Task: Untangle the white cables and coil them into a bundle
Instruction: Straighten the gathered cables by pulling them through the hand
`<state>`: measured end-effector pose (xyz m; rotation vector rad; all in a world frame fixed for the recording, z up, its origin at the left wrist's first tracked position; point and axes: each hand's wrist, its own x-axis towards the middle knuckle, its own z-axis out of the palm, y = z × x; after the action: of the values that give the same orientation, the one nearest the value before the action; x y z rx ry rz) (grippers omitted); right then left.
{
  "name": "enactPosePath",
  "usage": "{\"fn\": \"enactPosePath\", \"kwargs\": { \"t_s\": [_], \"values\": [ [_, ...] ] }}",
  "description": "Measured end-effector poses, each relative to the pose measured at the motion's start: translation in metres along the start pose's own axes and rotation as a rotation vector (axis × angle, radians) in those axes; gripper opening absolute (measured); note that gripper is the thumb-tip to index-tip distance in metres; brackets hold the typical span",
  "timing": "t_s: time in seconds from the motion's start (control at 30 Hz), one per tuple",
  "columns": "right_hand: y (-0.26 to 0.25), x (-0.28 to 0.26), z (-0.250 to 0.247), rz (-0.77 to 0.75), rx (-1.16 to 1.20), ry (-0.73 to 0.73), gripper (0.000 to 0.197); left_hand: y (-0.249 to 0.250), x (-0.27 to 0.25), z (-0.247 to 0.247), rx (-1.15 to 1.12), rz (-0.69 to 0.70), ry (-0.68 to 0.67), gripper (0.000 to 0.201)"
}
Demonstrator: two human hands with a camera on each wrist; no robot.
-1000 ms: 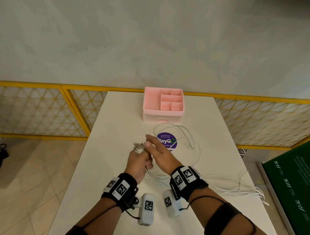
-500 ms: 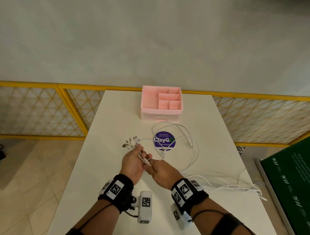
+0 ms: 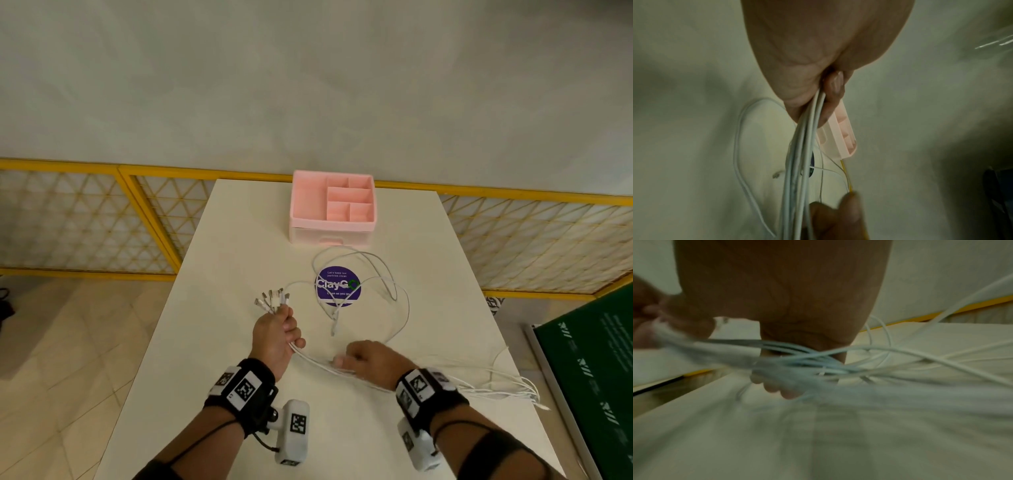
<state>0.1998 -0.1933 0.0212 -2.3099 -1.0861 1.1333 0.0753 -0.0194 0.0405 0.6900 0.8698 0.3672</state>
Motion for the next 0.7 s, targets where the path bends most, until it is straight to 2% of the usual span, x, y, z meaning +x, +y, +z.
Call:
{"fn": "enactPosePath", "kwargs": {
  "t_s": [0.07,0.13,0.17,0.2,0.27,0.33,0.43,0.53,0.6,0.7],
  "values": [
    [0.008,0.012,-0.022,0.017,0.145,0.208,0.053,0.000,0.002,-0.005,-0.012,-0.009,0.018,0.032],
    [0.019,0.033,-0.049,0.058,0.166,0.511,0.033,0.000,0.002,-0.009,-0.024,-0.018,0.032,0.032],
    [0.026,0.042,-0.062,0.109,0.154,0.618,0.033,-0.001,0.001,-0.009,-0.028,-0.024,0.033,0.032],
    [0.031,0.050,-0.074,0.185,0.139,0.650,0.038,-0.001,0.000,-0.009,-0.034,-0.028,0.037,0.031],
    [0.042,0.058,-0.089,0.358,0.077,0.599,0.049,0.000,-0.002,-0.008,-0.045,-0.031,0.038,0.031],
    [0.051,0.059,-0.093,0.456,0.024,0.612,0.056,0.002,-0.003,-0.008,-0.053,-0.034,0.026,0.031],
    [0.055,0.056,-0.095,0.434,0.040,0.795,0.053,0.005,-0.004,-0.007,-0.072,-0.042,0.014,0.031],
    [0.060,0.056,-0.100,0.437,0.050,0.890,0.053,0.008,-0.006,-0.006,-0.071,-0.050,0.006,0.031],
    [0.066,0.057,-0.105,0.496,0.011,0.870,0.060,0.007,-0.008,-0.006,-0.064,-0.058,0.006,0.031],
    [0.076,0.063,-0.111,0.561,0.040,0.678,0.068,0.004,-0.010,-0.009,-0.066,-0.060,0.014,0.031]
  ]
}}
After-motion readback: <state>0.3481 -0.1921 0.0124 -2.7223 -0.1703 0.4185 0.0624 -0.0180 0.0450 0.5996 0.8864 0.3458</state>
